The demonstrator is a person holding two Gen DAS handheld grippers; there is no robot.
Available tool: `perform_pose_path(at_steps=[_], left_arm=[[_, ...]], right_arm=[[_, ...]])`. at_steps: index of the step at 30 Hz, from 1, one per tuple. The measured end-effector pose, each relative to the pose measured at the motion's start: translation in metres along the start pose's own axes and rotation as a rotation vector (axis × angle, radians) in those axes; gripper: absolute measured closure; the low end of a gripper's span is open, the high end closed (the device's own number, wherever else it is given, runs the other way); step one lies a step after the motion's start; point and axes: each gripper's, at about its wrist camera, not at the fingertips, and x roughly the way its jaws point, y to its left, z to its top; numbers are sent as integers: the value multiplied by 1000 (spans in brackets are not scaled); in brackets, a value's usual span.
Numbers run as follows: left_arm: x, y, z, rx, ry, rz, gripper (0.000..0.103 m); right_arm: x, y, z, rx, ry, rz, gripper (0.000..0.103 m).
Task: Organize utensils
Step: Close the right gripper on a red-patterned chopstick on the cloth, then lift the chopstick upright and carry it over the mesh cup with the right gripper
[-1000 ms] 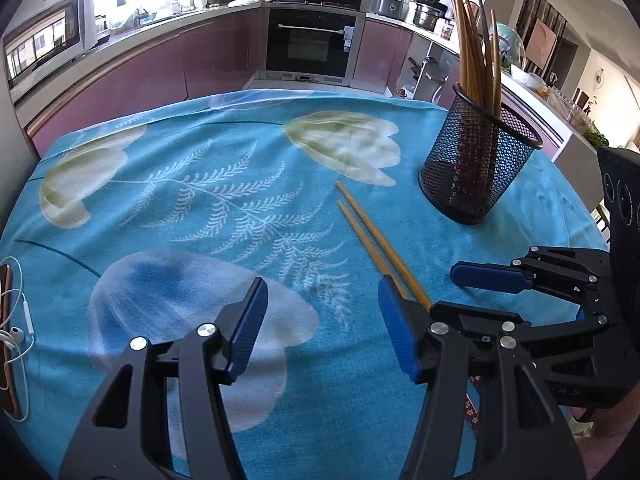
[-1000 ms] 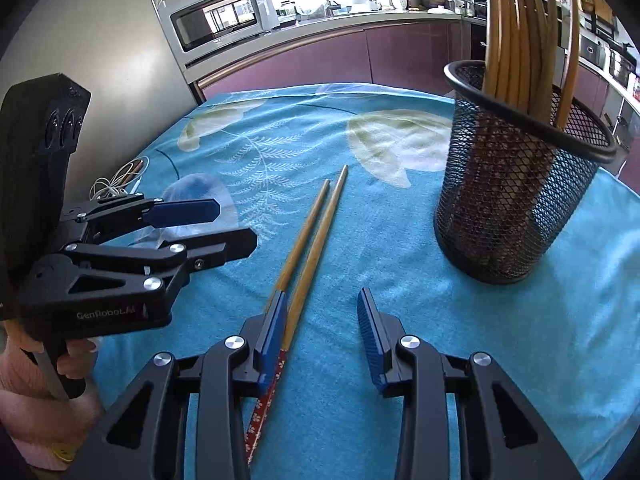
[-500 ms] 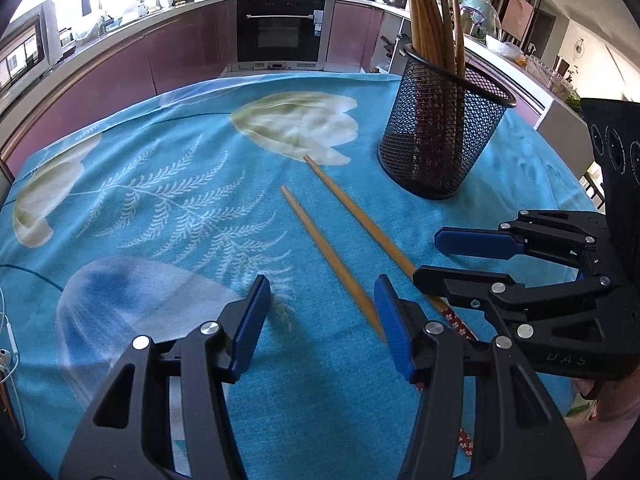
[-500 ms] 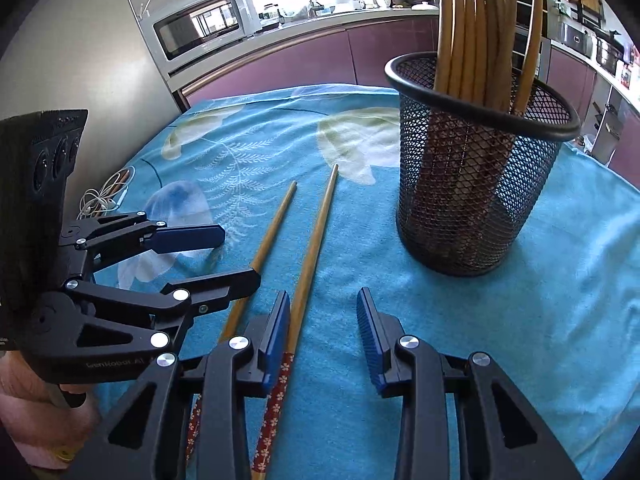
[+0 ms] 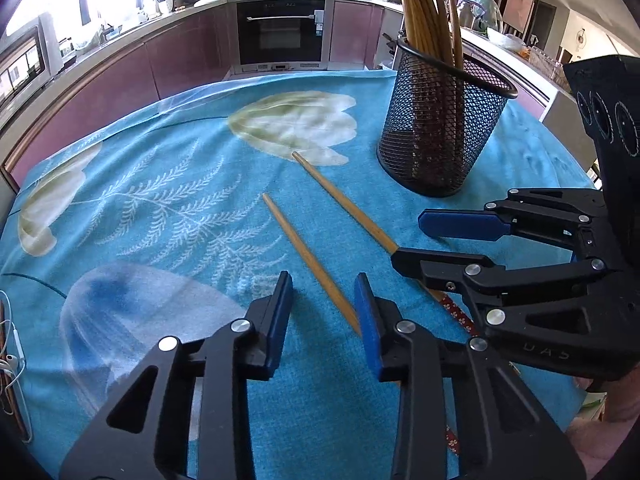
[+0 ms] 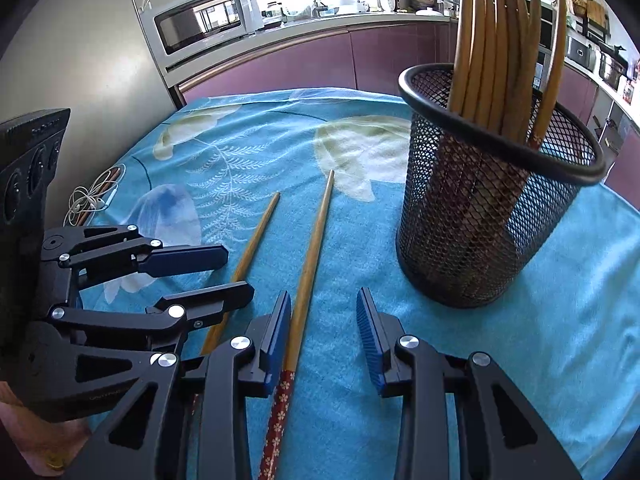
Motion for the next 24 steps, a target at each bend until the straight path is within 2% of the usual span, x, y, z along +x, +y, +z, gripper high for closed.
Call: perform_pose_path(at_steps=[5,8,12,19,24], left_arm=[[0,3,0,-16,-2,8,85],[1,4,1,-28,-2,11,87],[1,7,1,-61,-5,9,90],[-1,8,2,-79,-4,-7,96],[-5,7,3,-88,-13,-16,96]], right_arm=[[6,2,6,-9,-3,-19,73],[8,2,8,-10,-5,-30,81],[9,-3,10,25,2,11,96],[5,-8,7,62,-4,52,97],[-2,-8,4,74,-14,79,97]])
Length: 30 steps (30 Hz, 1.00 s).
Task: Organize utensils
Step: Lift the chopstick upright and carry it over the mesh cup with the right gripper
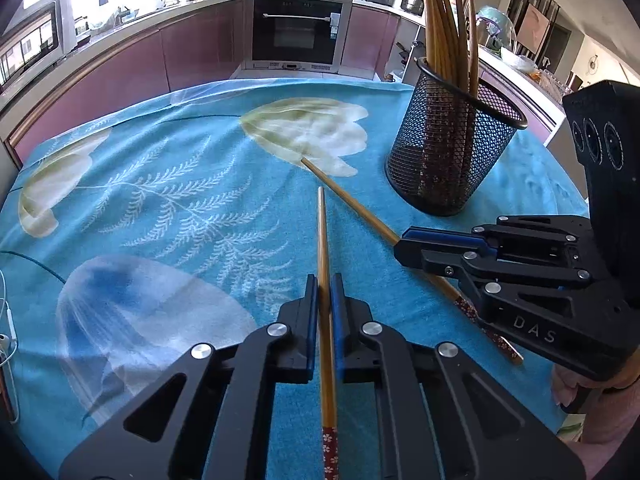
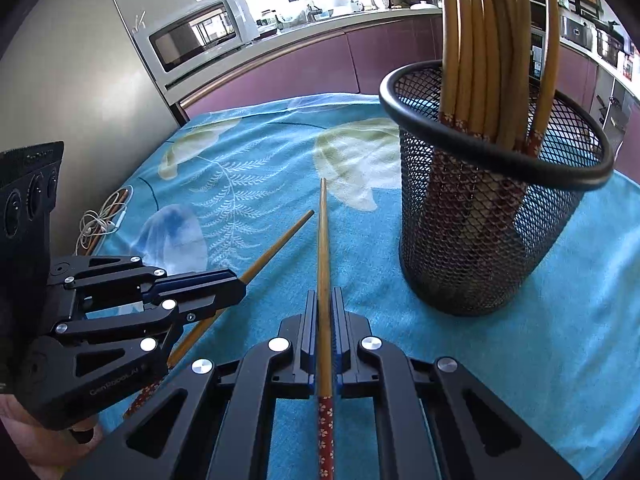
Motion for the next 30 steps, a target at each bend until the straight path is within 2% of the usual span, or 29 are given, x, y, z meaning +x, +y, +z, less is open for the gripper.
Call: perform_pose_path(at_steps=[13,16,23,30], left_arm=[[-29,1,5,-14,-53,-61,96],[-41,0,9,-22,-70,-114,96],[-78,-1,24,-27,-156,-210,96],[-109,-2,37,-36,-237,-259,96]], right_arm=[[-34,3,-5,14,-79,86,97],[-47,1,-4,28,-111,111,97],[-83,-3,0,22,-209,106,97],[-107,-7,7,24,-278,104,97]])
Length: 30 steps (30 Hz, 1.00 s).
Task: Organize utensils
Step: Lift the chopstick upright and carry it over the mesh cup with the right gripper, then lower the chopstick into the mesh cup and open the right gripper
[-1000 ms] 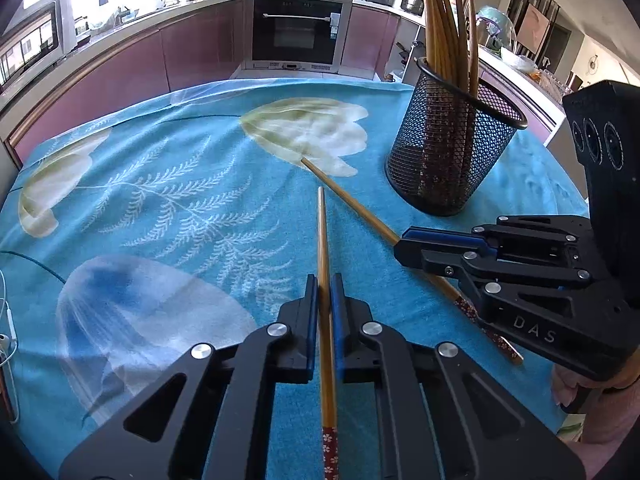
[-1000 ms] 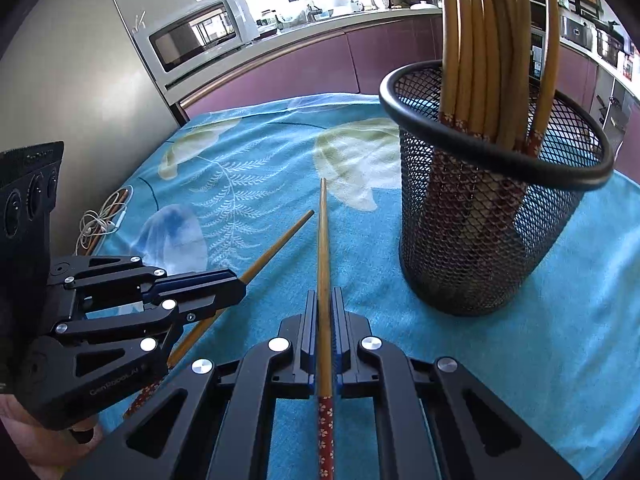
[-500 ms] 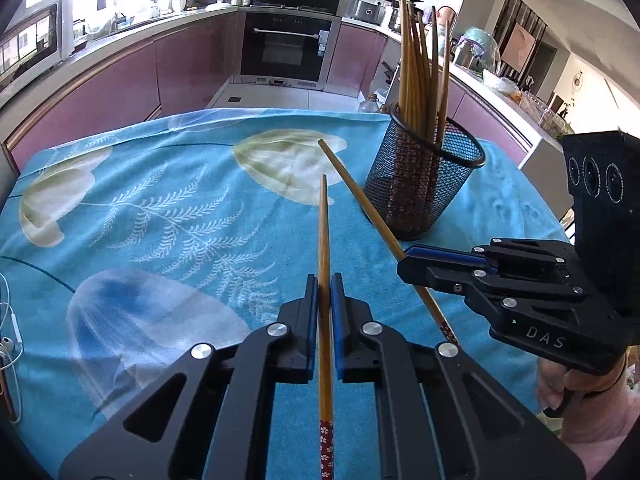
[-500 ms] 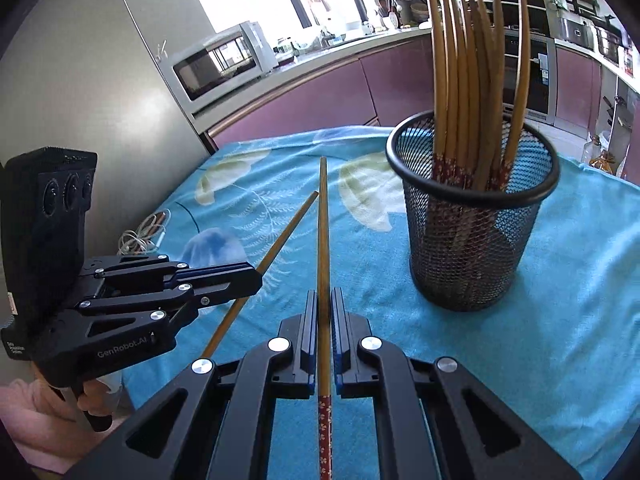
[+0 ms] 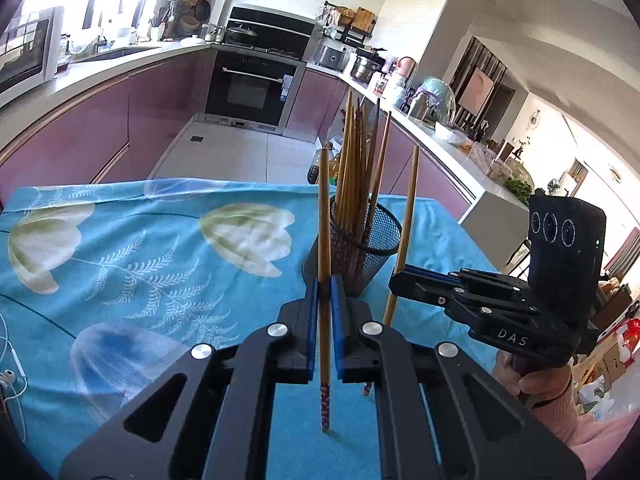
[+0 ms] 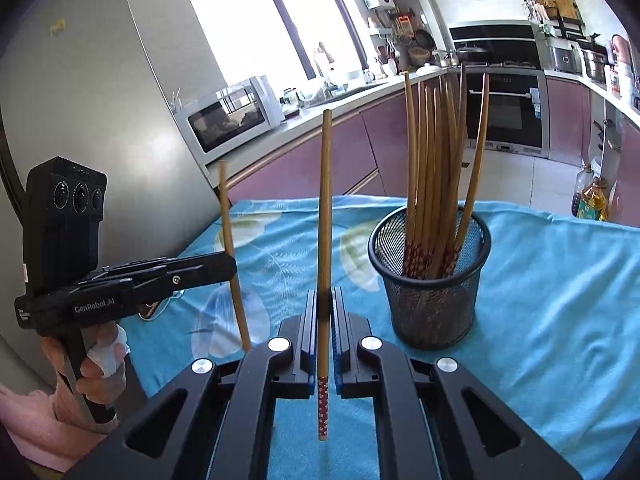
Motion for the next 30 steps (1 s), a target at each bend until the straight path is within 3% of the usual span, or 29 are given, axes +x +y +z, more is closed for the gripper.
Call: perform_pose_path(at_steps=[15,30], left_arm=[[-20,-19,52,15,-140,-24,96],[-35,-48,106,64,-242,-38,96]], right_arm=[[-38,-10,44,-35,-157,-61,97],[-45,-29,84,-29,-249,-104,97]])
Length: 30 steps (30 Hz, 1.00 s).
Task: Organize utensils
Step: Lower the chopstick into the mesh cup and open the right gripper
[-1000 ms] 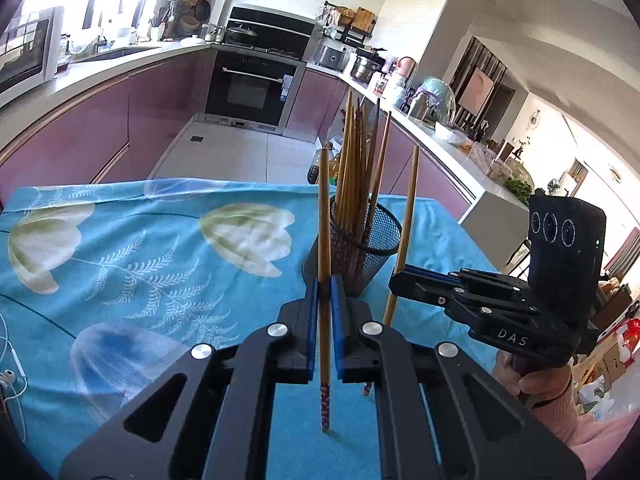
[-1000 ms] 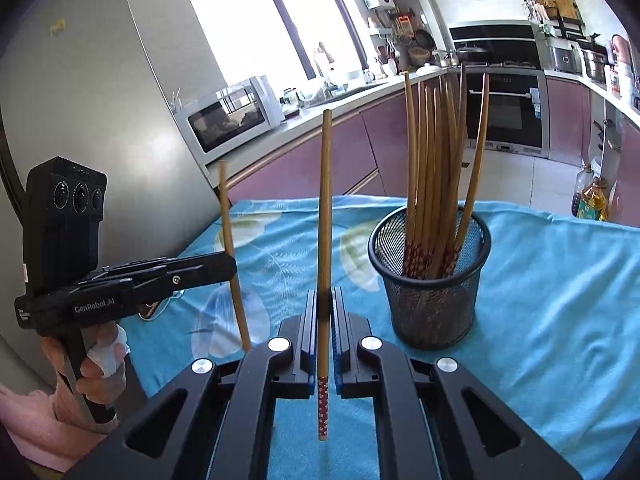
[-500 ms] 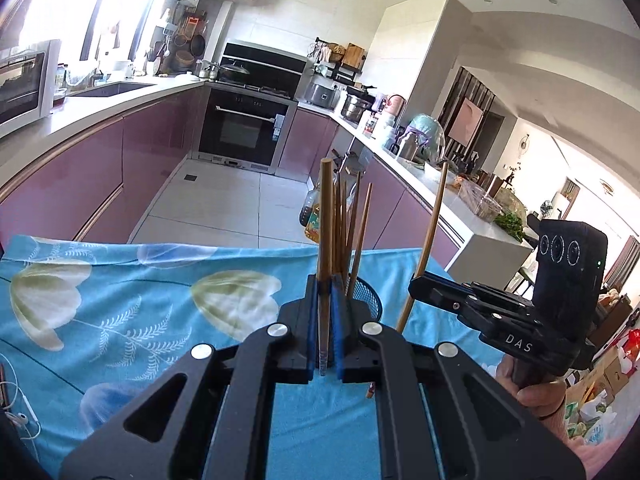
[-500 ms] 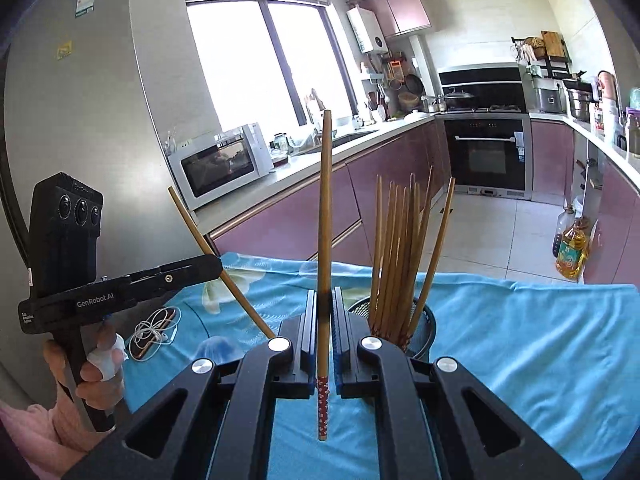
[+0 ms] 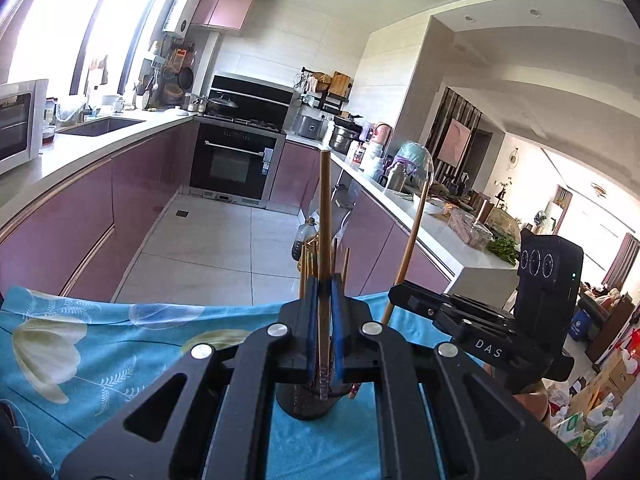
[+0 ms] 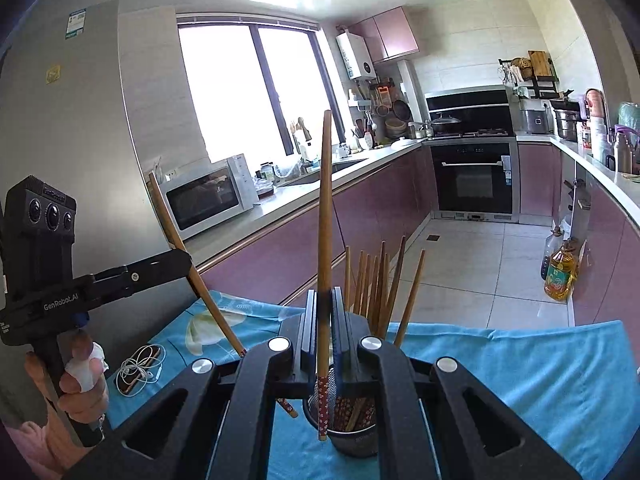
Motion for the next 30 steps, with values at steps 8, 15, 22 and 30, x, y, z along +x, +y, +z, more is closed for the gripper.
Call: perform_pose_path(at_steps=[8,15,22,30], left_arm=[[33,-7,4,29,51,27,96],[66,-1,-18,62,162,36,96],[94,-2,-35,103,249,43,96],[115,3,-39,103,280,56,96]], right_arm=[[20,-11,-5,3,18,-40,97],[41,-19,-24,19,103,-45,97],[56,-23,-38,22,188,-53,97],[63,-26,-39,37,211,-65,96]])
